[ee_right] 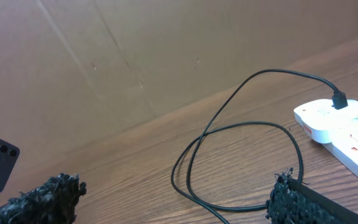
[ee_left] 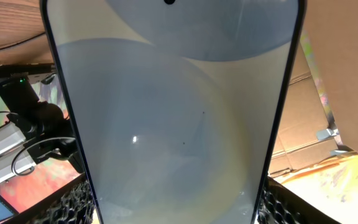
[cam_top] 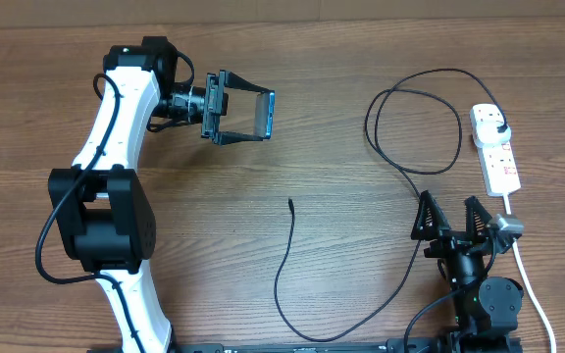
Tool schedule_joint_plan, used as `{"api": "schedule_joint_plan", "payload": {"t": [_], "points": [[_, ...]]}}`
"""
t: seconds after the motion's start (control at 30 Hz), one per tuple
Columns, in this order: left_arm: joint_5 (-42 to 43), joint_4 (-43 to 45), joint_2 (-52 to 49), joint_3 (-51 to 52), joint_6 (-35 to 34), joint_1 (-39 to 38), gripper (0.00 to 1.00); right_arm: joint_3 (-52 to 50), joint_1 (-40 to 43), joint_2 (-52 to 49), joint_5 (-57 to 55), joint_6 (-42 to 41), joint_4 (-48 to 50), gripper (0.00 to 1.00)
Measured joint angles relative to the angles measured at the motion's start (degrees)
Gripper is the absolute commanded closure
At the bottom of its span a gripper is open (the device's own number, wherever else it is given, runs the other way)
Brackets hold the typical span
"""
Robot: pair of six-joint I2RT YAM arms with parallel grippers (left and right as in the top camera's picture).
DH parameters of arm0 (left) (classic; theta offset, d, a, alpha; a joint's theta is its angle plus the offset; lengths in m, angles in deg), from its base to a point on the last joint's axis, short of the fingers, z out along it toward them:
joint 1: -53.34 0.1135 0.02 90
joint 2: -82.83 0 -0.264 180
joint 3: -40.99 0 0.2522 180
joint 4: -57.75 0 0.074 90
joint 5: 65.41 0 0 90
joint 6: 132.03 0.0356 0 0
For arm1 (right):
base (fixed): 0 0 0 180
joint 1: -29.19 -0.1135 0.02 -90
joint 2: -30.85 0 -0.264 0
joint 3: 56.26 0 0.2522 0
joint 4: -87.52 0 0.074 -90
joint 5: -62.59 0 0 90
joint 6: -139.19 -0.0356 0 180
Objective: Plug charger to phone and switch on socket
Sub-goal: 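Lift the phone with the left gripper and tilt it upright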
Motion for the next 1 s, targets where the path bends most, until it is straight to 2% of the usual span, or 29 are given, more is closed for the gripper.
{"api": "schedule_joint_plan", "payload": {"t": [0.3, 0.43, 0.8, 1.0], "points": [[-0.22, 0.0, 0.0, 0.0, 0.0, 0.0, 0.96, 0.0, 0.0, 0.0, 0.0, 0.0, -0.02, 0.0], [-4.26, 0.0, 0.0, 0.0, 0.02, 0.0, 0.96, 0.0, 0.0, 0.0, 0.02, 0.0, 0.0, 0.0], [-35.1, 0.0, 0.0, 0.0, 0.2, 0.0, 0.96, 0.0, 0.0, 0.0, 0.0, 0.0, -0.02, 0.0], [-47.54, 0.0, 0.0, 0.0, 0.22, -1.11, 0.96, 0.0, 0.0, 0.0, 0.0, 0.0, -0.04, 0.0]]}}
